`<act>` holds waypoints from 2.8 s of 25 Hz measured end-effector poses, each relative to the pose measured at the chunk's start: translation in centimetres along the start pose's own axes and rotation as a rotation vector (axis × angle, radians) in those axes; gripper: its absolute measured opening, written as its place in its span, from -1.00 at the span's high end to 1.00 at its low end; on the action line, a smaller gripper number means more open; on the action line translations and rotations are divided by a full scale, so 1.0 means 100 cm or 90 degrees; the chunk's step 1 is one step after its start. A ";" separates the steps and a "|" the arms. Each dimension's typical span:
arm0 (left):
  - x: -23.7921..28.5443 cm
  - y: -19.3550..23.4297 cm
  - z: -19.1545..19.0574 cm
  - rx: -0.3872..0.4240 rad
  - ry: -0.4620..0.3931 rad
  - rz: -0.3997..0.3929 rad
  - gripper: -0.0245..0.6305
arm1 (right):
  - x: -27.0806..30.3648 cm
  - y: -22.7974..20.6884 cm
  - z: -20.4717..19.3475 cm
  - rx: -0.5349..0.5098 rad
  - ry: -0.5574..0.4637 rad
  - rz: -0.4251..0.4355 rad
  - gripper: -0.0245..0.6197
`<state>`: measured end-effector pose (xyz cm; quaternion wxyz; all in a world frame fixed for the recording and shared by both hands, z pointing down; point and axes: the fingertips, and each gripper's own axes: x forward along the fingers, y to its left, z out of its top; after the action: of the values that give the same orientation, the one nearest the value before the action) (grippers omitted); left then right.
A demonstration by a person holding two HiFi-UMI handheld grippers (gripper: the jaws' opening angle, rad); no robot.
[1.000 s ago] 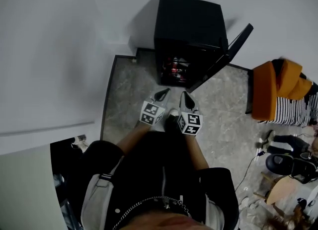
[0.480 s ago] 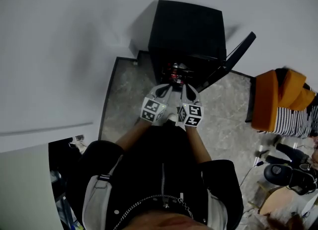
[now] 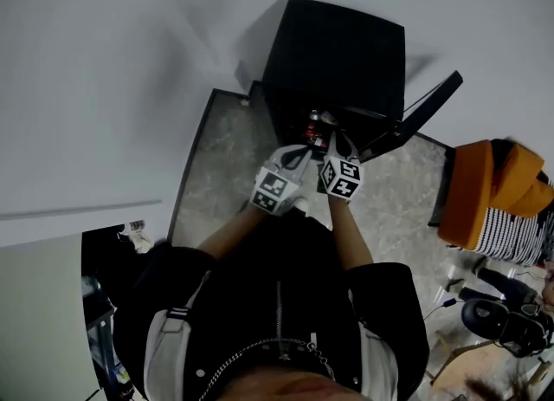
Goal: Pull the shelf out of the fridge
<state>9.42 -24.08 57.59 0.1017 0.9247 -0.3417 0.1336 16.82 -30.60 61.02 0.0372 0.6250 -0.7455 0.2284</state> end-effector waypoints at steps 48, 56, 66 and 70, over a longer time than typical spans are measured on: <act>-0.098 0.052 -0.055 -0.070 0.076 0.150 0.89 | 0.113 -0.112 -0.028 0.714 -0.181 0.025 0.37; -0.115 0.057 -0.062 -0.066 0.069 0.162 0.89 | 0.124 -0.122 -0.022 0.726 -0.197 0.002 0.37; -0.138 0.065 -0.062 -0.052 0.084 0.166 0.90 | 0.132 -0.120 -0.013 0.717 -0.190 0.042 0.80; -0.139 0.065 -0.061 -0.049 0.084 0.159 0.89 | 0.132 -0.122 -0.015 0.747 -0.201 0.046 0.83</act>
<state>-6.06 -18.80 59.62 0.1424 0.8596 -0.4514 0.1927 25.25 -43.51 70.42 -0.4323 0.5418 -0.5124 0.5069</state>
